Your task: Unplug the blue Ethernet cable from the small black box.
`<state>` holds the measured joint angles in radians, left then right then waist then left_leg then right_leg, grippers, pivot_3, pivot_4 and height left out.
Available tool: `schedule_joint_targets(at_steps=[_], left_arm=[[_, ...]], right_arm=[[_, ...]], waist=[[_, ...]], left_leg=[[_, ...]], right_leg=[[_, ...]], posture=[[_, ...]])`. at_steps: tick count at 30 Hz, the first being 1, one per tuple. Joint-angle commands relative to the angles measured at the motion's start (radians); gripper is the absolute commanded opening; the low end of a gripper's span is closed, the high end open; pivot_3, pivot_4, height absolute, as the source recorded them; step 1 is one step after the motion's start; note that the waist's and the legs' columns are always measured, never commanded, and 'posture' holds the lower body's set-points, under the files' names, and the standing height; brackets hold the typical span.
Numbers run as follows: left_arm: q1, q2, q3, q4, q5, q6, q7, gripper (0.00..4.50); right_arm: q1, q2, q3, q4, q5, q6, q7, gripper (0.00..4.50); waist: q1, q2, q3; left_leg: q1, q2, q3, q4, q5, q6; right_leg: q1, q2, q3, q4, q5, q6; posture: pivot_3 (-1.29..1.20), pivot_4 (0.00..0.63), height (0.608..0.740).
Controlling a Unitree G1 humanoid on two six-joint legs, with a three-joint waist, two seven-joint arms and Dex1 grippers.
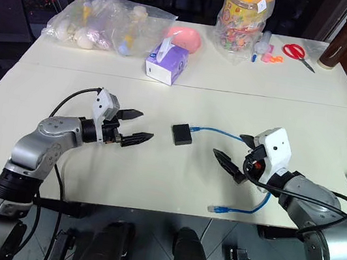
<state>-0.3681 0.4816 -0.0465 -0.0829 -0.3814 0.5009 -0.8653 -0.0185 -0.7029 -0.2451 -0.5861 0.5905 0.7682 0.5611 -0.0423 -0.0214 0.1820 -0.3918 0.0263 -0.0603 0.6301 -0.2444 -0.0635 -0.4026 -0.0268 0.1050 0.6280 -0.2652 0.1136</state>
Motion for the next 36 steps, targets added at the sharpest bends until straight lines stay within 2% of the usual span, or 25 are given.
schedule_joint_targets(at_steps=[1, 26, 30, 36], left_arm=[[-0.006, 0.007, -0.001, -0.038, -0.006, -0.005, -0.003, 4.49], [-0.053, 0.022, 0.008, -0.010, 0.003, -0.017, 0.008, 4.49], [-0.115, 0.058, -0.002, 0.009, 0.000, -0.001, -0.039, 4.49], [-0.177, 0.244, -0.052, -0.021, -0.034, 0.062, -0.279, 4.49]], right_arm=[[-0.021, -0.010, -0.004, 0.003, -0.012, -0.031, 0.011, 4.50], [-0.091, -0.004, 0.064, 0.136, -0.087, -0.113, 0.071, 4.50], [-0.183, 0.008, 0.141, 0.286, -0.141, -0.182, 0.123, 4.50], [-0.490, 0.079, 0.328, 0.763, -0.293, -0.376, 0.287, 4.50]], waist=[[0.000, 0.000, 0.000], [-0.001, 0.000, 0.000], [-0.003, 0.000, 0.000], [-0.020, -0.001, 0.001]], left_leg=[[0.000, 0.000, 0.000, 0.000, 0.000, 0.000], [0.000, 0.000, 0.000, 0.000, 0.000, 0.000], [0.000, 0.000, 0.000, 0.001, 0.000, 0.000], [0.001, 0.000, 0.001, -0.001, 0.000, 0.000]], right_leg=[[0.000, 0.000, 0.000, 0.000, 0.000, 0.000], [0.000, 0.000, 0.000, 0.000, 0.000, 0.000], [0.000, 0.000, 0.000, 0.000, 0.000, 0.000], [0.000, 0.000, 0.000, 0.001, 0.000, 0.000]], posture=[[0.00, 0.150, 0.740], [0.00, 0.150, 0.740], [0.00, 0.150, 0.740], [0.00, 0.150, 0.740]])
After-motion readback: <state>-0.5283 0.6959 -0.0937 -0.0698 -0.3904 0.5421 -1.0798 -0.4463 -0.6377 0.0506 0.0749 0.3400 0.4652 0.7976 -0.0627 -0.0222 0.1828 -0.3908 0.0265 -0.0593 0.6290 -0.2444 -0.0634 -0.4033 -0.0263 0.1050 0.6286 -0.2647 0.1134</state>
